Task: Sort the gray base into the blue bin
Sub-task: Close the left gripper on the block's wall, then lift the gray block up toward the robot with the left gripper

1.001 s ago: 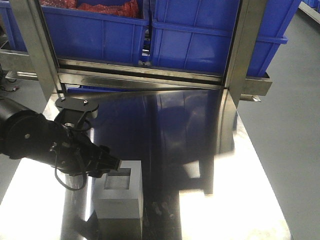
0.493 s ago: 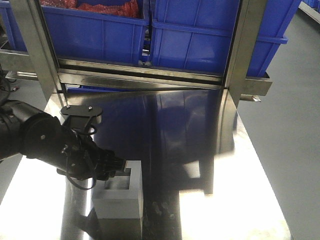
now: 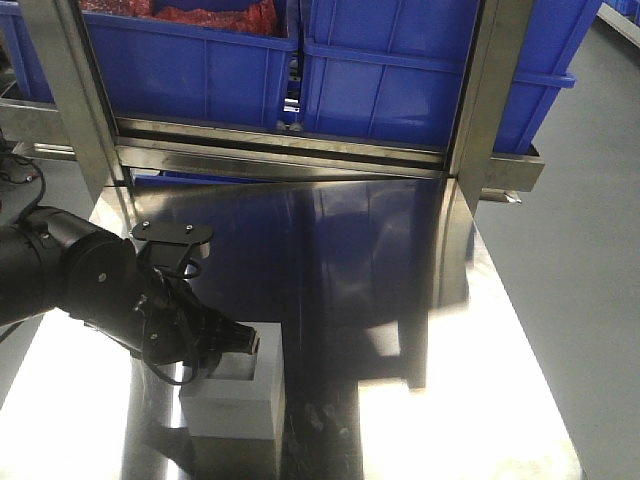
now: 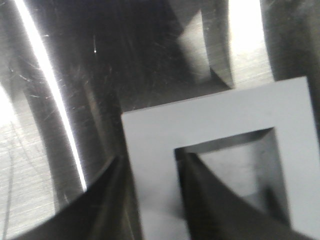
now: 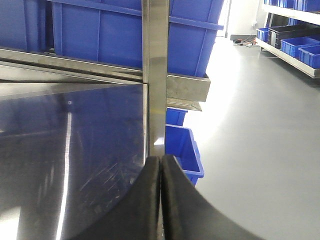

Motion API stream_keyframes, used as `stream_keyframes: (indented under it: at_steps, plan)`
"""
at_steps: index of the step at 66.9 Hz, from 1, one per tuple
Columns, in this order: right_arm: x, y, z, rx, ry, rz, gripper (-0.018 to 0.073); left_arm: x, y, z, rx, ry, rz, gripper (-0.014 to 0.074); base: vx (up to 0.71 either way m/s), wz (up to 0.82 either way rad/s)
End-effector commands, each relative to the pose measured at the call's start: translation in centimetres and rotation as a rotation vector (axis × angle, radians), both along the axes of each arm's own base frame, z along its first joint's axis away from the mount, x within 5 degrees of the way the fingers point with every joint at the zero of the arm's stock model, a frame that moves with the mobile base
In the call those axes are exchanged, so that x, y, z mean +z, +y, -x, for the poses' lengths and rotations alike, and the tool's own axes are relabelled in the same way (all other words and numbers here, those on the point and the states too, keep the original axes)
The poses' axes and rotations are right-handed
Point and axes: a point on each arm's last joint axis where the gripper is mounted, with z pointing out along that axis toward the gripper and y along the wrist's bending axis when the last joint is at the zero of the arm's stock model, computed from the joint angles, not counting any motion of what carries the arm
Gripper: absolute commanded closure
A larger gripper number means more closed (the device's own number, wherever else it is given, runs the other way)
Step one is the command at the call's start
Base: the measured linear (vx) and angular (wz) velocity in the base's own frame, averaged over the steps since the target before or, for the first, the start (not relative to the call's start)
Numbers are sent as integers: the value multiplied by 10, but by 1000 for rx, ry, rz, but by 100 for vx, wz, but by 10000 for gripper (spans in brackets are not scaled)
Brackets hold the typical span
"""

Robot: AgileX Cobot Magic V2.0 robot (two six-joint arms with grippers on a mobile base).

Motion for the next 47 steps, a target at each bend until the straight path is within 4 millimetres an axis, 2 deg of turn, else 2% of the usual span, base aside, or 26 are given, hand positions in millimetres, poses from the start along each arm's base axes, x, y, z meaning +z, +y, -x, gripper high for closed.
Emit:
stream_keyframes:
  at_steps: [1,6,16,26,37,47]
  plan:
    - [6,0,0,3,-81,21,564,19,-3,-1,-26,-70,30,509,0,0]
    - [6,0,0,3,-81,21,564,19,-3,-2,-32,-78,32,608,0,0]
    - [6,0,0,3,-81,21,564,28,-2,0,-32,-115,52,606,0,0]
    - [6,0,0,3,-81,21,564,51,2,8,-51,-227,99,605,0,0]
    - [6,0,0,3,-81,21,564,79,16,30,-52,-414,187,605,0,0]
    - [6,0,0,3,-82,21,564,94,33,57,-62,-587,248,605,0,0]
